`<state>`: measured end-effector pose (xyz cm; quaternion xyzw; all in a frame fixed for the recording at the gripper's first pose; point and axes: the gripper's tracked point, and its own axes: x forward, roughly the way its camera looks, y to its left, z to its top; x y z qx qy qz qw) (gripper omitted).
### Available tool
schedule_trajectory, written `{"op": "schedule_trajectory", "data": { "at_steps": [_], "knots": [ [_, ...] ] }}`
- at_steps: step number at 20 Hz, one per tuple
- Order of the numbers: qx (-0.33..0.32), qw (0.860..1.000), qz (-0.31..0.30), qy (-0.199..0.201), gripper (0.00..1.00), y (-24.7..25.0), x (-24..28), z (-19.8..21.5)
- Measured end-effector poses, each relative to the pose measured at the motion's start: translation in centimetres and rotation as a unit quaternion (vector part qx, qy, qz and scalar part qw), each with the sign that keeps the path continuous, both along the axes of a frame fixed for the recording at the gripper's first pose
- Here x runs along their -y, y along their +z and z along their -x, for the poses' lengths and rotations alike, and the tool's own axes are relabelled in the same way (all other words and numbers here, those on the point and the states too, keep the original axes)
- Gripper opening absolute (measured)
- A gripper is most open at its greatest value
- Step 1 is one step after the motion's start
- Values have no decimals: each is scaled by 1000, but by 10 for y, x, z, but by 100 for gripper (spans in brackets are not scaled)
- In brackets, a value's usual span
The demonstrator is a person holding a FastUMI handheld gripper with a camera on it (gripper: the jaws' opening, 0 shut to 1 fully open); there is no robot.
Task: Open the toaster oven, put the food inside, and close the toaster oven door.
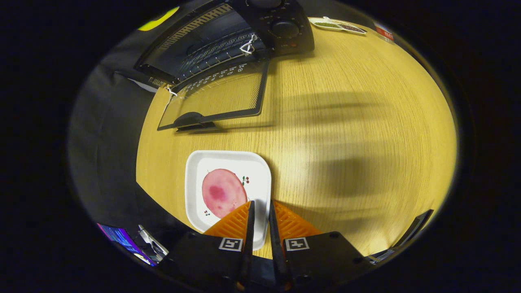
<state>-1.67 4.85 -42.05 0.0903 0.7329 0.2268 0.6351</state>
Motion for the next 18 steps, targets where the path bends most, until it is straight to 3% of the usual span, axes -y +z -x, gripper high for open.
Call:
{"op": "schedule_trajectory", "data": {
  "at_steps": [1, 3, 6, 18],
  "knots": [
    [0, 1000, 0, 3, 24, -1, 1, -1],
    [-2, 1000, 0, -11, 10, -16, -2, 1],
    [-12, 1000, -10, -24, 2, -2, 3, 3],
    [-25, 990, -77, -114, 2, 29, -23, 19]
  ]
}}
